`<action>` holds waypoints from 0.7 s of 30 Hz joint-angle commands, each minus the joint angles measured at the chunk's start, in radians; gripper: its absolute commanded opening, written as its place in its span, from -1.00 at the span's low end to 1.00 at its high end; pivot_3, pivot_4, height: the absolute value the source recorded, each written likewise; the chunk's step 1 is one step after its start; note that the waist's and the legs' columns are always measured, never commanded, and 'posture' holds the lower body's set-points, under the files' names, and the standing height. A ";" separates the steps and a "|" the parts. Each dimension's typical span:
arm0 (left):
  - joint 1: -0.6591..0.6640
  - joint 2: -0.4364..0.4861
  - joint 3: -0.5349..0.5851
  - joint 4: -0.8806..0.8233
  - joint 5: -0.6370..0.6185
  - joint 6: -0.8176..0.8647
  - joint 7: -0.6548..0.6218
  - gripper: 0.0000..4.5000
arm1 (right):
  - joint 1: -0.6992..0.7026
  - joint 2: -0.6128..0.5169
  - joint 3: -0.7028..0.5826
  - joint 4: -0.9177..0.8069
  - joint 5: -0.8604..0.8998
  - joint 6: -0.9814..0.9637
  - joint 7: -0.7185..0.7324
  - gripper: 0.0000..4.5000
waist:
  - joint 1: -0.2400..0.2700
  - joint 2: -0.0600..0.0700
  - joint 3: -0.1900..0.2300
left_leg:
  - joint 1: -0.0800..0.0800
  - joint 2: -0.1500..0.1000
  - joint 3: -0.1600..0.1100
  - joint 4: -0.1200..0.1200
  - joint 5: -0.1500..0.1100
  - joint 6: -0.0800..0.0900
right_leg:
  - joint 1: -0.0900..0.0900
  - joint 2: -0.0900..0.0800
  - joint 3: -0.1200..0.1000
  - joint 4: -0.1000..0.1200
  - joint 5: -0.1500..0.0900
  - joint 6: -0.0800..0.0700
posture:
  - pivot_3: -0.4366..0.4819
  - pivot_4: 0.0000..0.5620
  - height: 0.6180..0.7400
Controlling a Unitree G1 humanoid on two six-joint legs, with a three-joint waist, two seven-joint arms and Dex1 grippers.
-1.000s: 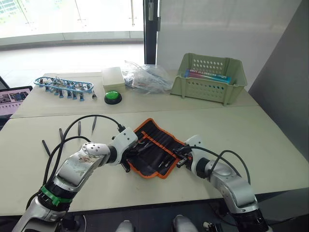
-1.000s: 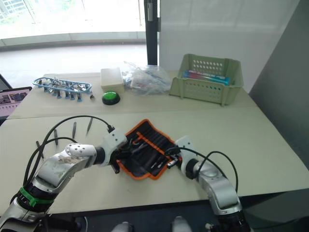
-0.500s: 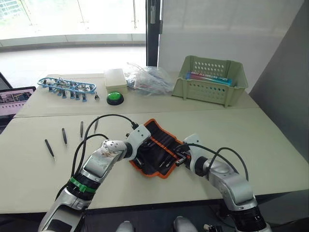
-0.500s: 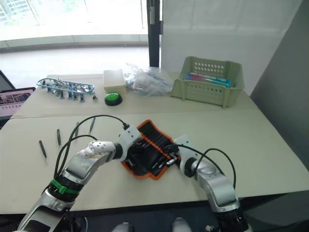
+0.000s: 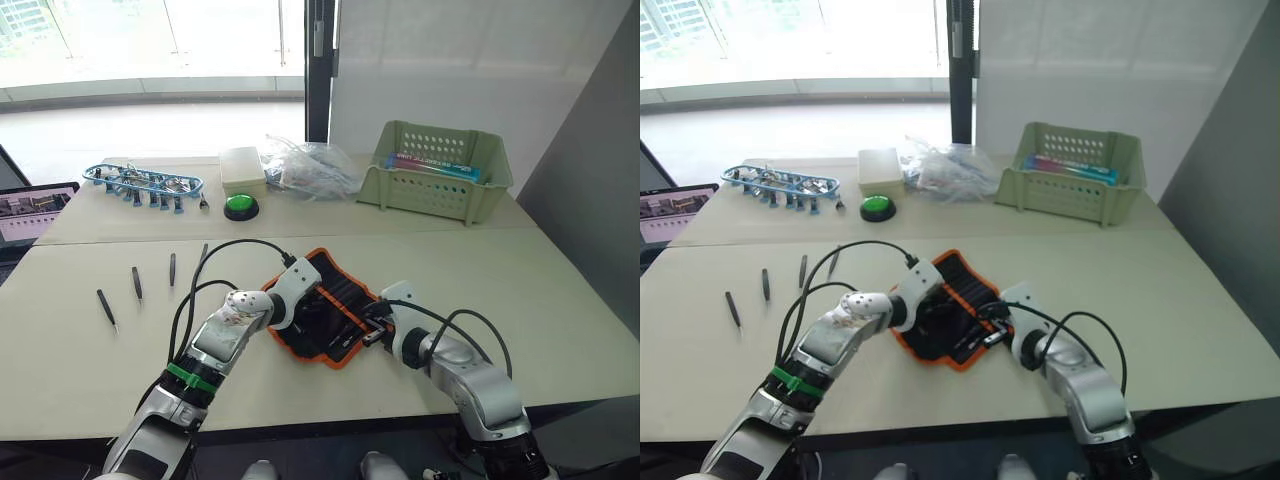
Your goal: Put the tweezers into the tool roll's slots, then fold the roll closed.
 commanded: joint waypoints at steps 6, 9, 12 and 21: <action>0.190 0.183 0.342 -0.365 -0.197 0.143 -0.066 0.99 | 0.075 -0.010 0.039 0.075 -0.010 -0.035 0.027 -1.00 | -0.011 0.000 0.001 | 0.000 0.000 0.000 -0.007 0.000 0.000 | -0.002 -0.001 0.000 -0.002 -0.002 0.000 | -0.05 -0.47 0.93; 0.341 0.228 0.541 -0.475 -0.281 0.149 -0.083 0.99 | 0.081 -0.014 0.032 0.081 -0.014 -0.053 0.030 -1.00 | -0.014 0.000 0.001 | 0.000 0.000 0.000 -0.009 0.000 0.000 | -0.002 -0.001 0.000 -0.005 -0.002 0.000 | -0.05 -0.47 0.93; 0.539 0.245 0.683 -0.537 -0.258 0.033 -0.088 0.99 | 0.091 -0.020 0.024 0.083 -0.011 -0.082 0.042 -1.00 | -0.011 0.001 0.001 | 0.001 0.001 0.000 -0.013 0.000 0.000 | -0.002 -0.001 0.000 -0.008 -0.003 0.000 | -0.05 -0.47 0.93; 0.959 0.049 1.111 -0.568 -0.309 -0.133 0.027 0.99 | 0.129 -0.044 -0.014 0.097 0.006 -0.199 0.097 -1.00 | 0.013 -0.004 0.003 | -0.001 0.001 0.000 -0.014 -0.001 -0.001 | -0.002 -0.002 -0.001 -0.012 -0.007 -0.009 | -0.05 -0.47 0.93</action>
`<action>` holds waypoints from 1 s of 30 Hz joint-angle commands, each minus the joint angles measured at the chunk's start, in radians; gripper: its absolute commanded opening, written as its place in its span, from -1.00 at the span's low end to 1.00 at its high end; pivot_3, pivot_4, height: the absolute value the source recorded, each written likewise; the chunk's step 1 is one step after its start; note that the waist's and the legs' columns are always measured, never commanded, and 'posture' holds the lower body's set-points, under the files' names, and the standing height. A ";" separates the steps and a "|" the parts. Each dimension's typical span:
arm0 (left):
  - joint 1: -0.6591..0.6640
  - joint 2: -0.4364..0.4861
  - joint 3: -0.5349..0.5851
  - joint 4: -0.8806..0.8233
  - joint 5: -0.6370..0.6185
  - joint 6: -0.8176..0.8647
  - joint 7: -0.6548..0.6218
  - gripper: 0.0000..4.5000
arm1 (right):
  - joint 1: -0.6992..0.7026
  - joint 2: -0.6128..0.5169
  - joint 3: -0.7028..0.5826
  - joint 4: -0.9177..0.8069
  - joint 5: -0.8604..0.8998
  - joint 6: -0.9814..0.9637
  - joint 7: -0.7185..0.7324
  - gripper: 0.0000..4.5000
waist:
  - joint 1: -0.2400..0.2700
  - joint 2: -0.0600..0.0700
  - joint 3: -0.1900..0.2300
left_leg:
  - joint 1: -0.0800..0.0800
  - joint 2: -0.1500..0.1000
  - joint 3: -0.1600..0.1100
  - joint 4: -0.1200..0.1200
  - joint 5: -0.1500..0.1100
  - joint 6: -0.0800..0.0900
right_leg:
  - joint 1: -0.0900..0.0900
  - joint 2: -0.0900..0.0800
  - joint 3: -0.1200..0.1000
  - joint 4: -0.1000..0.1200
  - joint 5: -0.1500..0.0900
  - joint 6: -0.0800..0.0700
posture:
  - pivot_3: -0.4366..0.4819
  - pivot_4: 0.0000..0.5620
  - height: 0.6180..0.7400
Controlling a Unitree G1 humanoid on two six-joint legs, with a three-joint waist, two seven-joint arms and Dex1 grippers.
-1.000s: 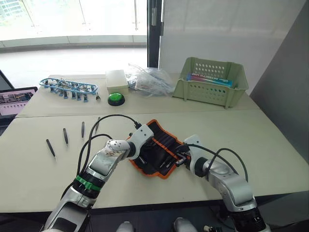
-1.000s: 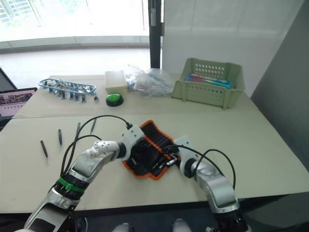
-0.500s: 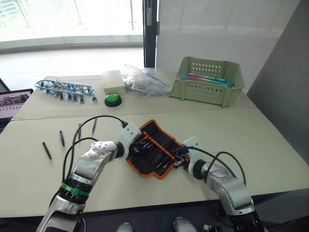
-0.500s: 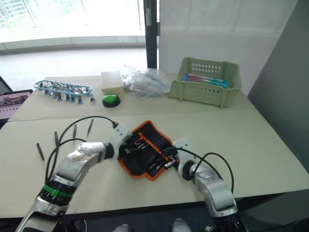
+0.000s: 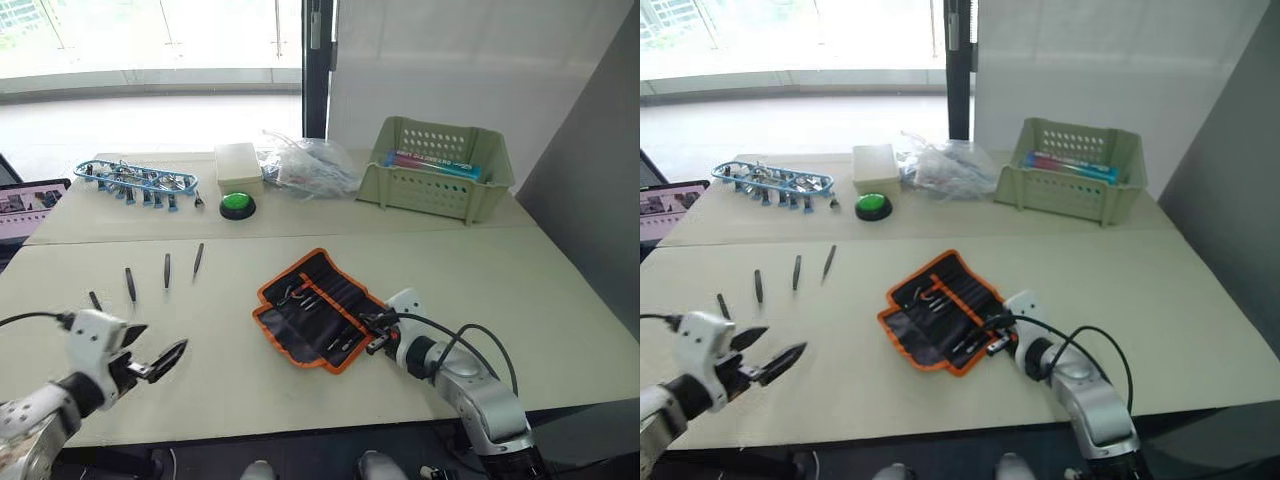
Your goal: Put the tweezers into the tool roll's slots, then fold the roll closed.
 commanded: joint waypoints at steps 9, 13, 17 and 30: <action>0.202 -0.237 0.188 -0.040 -0.008 -0.130 0.228 0.99 | 0.073 -0.025 -0.010 0.081 0.019 -0.093 0.085 -1.00 | 0.012 -0.006 0.001 | -0.001 -0.001 0.000 0.001 -0.005 -0.008 | 0.000 -0.002 0.000 -0.003 -0.001 -0.001 | -0.05 -0.47 0.93; 0.221 -0.298 0.157 -0.092 -0.005 -0.127 0.298 0.99 | 0.080 -0.026 -0.011 0.091 0.023 -0.117 0.094 -1.00 | 0.012 -0.006 0.001 | -0.002 -0.001 0.000 0.001 -0.003 -0.005 | 0.000 -0.001 -0.001 -0.003 -0.002 -0.001 | -0.05 -0.47 0.93; 0.192 -0.310 0.105 -0.121 0.003 -0.108 0.365 0.99 | 0.072 -0.026 -0.003 0.097 0.025 -0.124 0.099 -1.00 | 0.011 -0.006 0.001 | -0.002 -0.001 0.000 0.001 -0.003 -0.005 | 0.000 -0.001 -0.001 -0.003 -0.002 -0.001 | -0.05 -0.47 0.93; -0.185 -0.269 -0.099 0.136 0.120 -0.053 0.624 0.99 | 0.049 -0.023 0.003 0.092 0.021 -0.121 0.085 -1.00 | 0.005 -0.007 0.000 | 0.000 -0.001 0.000 0.001 -0.002 -0.004 | 0.002 0.000 -0.001 -0.001 0.002 0.006 | -0.05 -0.47 0.93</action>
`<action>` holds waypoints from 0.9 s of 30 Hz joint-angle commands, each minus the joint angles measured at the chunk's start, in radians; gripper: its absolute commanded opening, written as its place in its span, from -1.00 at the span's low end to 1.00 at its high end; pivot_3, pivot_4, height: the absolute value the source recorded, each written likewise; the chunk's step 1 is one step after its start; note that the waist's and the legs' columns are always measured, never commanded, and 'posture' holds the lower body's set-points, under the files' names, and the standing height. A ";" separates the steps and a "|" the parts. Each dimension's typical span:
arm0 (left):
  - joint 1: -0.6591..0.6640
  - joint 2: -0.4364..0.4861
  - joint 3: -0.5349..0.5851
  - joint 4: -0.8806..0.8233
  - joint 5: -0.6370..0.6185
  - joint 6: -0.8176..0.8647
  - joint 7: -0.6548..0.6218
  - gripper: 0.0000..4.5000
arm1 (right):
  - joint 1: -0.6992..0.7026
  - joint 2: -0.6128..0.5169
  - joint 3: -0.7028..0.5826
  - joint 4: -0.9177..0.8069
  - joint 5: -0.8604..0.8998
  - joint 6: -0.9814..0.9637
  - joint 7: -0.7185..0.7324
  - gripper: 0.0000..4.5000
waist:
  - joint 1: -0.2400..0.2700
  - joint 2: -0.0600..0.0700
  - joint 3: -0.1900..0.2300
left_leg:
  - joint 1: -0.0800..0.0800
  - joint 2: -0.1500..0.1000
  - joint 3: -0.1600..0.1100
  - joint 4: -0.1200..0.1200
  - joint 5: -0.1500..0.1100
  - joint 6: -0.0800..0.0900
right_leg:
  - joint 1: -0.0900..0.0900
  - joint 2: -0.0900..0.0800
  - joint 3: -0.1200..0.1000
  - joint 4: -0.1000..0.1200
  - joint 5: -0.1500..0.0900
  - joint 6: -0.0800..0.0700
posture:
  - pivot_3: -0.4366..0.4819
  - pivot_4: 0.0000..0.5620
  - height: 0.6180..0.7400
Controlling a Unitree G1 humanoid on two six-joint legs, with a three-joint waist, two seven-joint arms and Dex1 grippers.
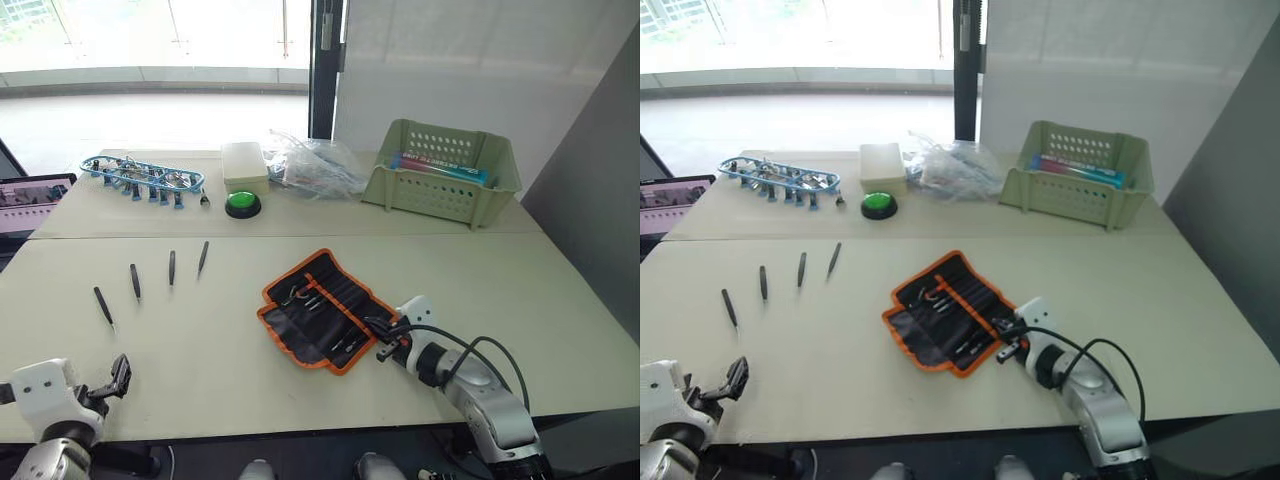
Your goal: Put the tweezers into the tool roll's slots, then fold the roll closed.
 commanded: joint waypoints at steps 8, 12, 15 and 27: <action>-0.249 0.046 -0.055 0.343 0.112 -0.096 0.132 0.99 | 0.015 0.000 0.013 0.030 -0.010 0.032 -0.010 -1.00 | 0.000 0.012 -0.004 | 0.002 0.000 0.000 0.000 0.000 0.000 | 0.001 0.000 0.000 0.002 0.001 0.002 | -0.05 -0.47 0.93; -0.338 0.057 -0.052 0.484 0.101 -0.132 0.135 0.99 | 0.016 0.001 0.008 0.024 -0.012 0.033 -0.020 -1.00 | 0.003 0.016 -0.006 | 0.003 0.000 0.000 0.000 0.001 0.000 | 0.001 0.000 0.000 0.004 0.001 0.002 | -0.05 -0.47 0.93; -0.373 0.067 -0.058 0.530 0.091 -0.148 0.121 0.63 | 0.015 0.003 0.009 0.020 -0.011 0.036 -0.026 -1.00 | 0.002 0.018 -0.007 | 0.004 -0.001 0.000 0.000 0.001 0.000 | 0.002 0.000 0.000 0.004 0.001 0.002 | -0.05 -0.47 0.93; -0.359 0.045 -0.082 0.492 0.076 -0.124 0.112 -0.99 | 0.008 0.004 0.015 0.015 -0.009 0.038 -0.036 -1.00 | 0.021 0.019 -0.007 | 0.003 -0.001 0.000 0.000 0.003 -0.002 | 0.002 -0.001 0.000 0.002 0.002 0.004 | -0.05 -0.47 0.93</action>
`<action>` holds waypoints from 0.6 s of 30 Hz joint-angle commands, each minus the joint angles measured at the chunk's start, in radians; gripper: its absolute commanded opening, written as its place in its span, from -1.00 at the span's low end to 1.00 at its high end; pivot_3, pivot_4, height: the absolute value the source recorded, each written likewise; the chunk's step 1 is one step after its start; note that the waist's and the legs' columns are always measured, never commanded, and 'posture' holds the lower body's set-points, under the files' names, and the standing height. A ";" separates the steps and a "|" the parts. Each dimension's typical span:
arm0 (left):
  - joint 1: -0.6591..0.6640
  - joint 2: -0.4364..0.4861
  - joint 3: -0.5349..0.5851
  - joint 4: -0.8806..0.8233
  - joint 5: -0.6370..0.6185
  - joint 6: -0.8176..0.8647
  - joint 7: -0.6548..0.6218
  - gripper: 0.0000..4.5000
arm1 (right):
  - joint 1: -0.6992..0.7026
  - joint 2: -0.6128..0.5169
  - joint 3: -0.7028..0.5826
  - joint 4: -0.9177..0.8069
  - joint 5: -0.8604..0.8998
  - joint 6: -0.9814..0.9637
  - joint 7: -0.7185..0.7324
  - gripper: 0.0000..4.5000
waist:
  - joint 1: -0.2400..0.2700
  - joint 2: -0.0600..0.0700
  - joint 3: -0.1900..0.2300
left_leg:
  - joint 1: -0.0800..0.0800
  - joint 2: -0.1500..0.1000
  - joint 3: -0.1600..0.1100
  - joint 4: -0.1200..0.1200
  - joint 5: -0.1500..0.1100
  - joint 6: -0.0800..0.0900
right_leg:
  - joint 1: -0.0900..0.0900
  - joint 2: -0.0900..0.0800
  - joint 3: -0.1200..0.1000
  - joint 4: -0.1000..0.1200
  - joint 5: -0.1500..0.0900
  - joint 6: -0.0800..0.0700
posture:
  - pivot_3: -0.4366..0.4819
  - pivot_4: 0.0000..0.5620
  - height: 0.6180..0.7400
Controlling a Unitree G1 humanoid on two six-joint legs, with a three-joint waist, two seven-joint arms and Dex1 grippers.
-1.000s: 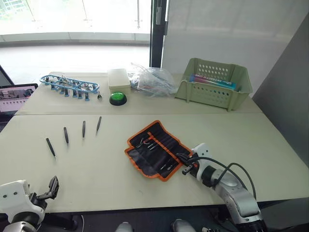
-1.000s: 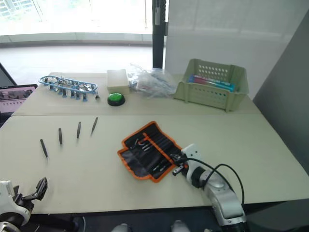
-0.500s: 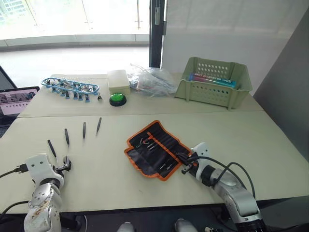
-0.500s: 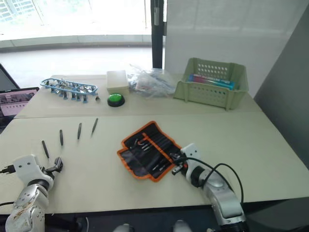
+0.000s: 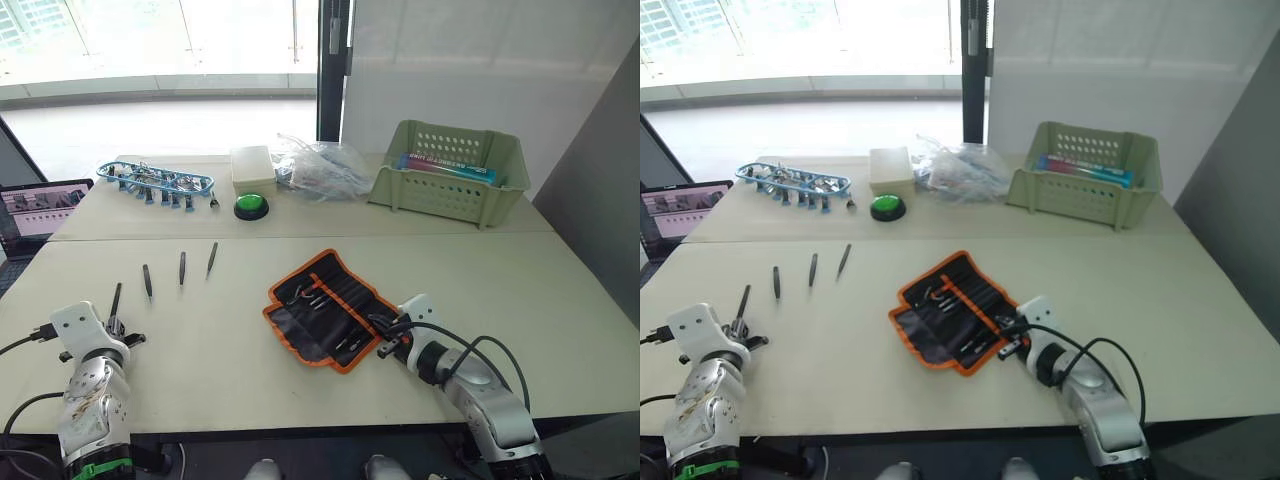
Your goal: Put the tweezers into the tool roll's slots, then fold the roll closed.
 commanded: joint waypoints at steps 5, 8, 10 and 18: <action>0.053 -0.017 -0.034 -0.029 -0.022 0.034 -0.021 -0.99 | 0.015 0.002 0.025 0.019 -0.008 0.031 0.004 -1.00 | -0.001 0.000 0.000 | -0.001 0.000 0.000 0.000 0.000 0.000 | 0.000 0.000 0.000 -0.001 0.000 0.000 | -0.05 -0.47 0.93; 0.057 0.019 -0.041 -0.048 0.001 0.002 -0.035 -0.99 | 0.017 0.003 0.029 0.020 -0.009 0.032 0.004 -1.00 | -0.002 0.000 0.000 | -0.001 0.000 0.000 0.000 0.000 0.000 | -0.001 0.000 0.000 -0.001 0.000 0.000 | -0.05 -0.47 0.93; 0.057 0.053 -0.052 -0.074 0.013 -0.024 -0.056 -0.99 | 0.017 0.004 0.030 0.020 -0.008 0.035 0.002 -1.00 | -0.002 -0.002 0.001 | -0.001 0.000 0.000 -0.001 0.000 0.000 | -0.001 0.000 0.000 -0.001 0.000 0.000 | -0.05 -0.47 0.93; -0.011 0.246 -0.238 -0.290 -0.049 -0.016 -0.365 -0.99 | 0.026 -0.009 0.045 0.026 -0.021 0.055 0.002 -1.00 | -0.003 -0.014 0.007 | -0.004 0.001 0.000 -0.001 0.000 0.000 | -0.004 0.001 0.000 -0.002 0.000 -0.001 | -0.05 -0.47 0.93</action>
